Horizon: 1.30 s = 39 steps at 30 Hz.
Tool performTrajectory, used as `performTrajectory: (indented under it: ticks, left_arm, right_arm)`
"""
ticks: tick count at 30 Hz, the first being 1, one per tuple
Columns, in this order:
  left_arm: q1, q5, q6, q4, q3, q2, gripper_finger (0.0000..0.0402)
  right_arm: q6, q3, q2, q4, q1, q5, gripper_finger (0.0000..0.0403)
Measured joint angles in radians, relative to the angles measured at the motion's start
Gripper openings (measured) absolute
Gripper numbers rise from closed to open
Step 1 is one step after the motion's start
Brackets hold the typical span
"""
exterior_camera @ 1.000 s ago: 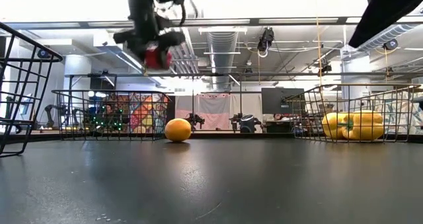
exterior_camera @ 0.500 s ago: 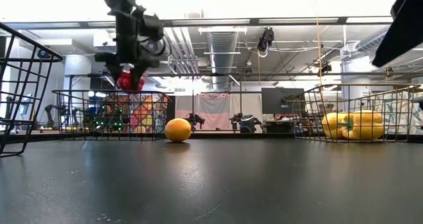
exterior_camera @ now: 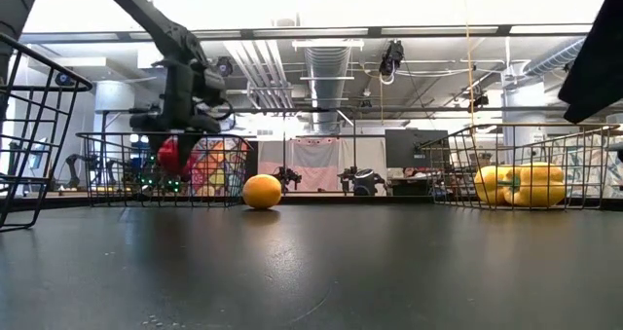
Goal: Sort produce into baskets
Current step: Put the red bell pepper into the bottom black wire basket
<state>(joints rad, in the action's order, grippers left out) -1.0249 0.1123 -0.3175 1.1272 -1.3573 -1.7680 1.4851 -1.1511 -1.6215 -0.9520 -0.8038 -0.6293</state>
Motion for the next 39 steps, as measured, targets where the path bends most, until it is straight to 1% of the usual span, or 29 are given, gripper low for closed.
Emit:
performTrajectory:
  ticks: [2,4,6,11,15,17,21,25,29,31,34,39]
  left_arm:
    - [-0.023,-0.013,0.021,0.0,-0.004,-0.022,0.0219]
    - [-0.047,-0.053,0.041,0.003,-0.014,-0.031,0.0219]
    - [-0.067,-0.058,0.052,0.001,-0.029,-0.036,0.0219]
    - [-0.123,-0.174,0.129,0.079,-0.085,-0.08,0.0219]
    - [-0.155,-0.141,0.112,0.118,-0.154,-0.14,0.0219]
    - [-0.158,-0.148,0.095,0.153,-0.189,-0.174,0.0218]
    - [-0.153,-0.183,0.141,0.247,-0.241,-0.255,0.0217]
    - [-0.147,-0.156,0.177,0.334,-0.289,-0.3,0.0218]
    - [-0.143,-0.153,0.215,0.339,-0.3,-0.293,0.0219]
    - [-0.143,-0.13,0.231,0.325,-0.302,-0.271,0.0218]
    - [-0.138,-0.105,0.231,0.333,-0.303,-0.224,0.0217]
    - [-0.107,-0.11,0.219,0.345,-0.303,-0.098,0.0217]
  right_arm:
    - [0.006,0.0,0.0,0.001,0.009,-0.001,0.04]
    - [0.007,0.0,0.0,0.001,0.02,0.0,0.04]
    - [0.005,0.0,0.0,0.001,0.033,0.0,0.04]
    - [-0.014,0.0,0.0,0.002,0.078,0.0,0.04]
    - [-0.032,0.0,0.0,0.006,0.116,-0.001,0.04]
    - [-0.046,0.0,0.0,0.014,0.135,-0.001,0.04]
    - [-0.085,0.0,0.0,0.023,0.172,-0.001,0.04]
    - [-0.136,0.0,0.0,0.026,0.211,-0.001,0.04]
    - [-0.175,0.0,0.0,0.03,0.246,0.001,0.04]
    - [-0.196,0.0,0.0,0.033,0.258,0.001,0.04]
    - [-0.227,0.0,0.0,0.049,0.267,0.006,0.04]
    - [-0.244,0.0,0.0,0.053,0.268,0.008,0.04]
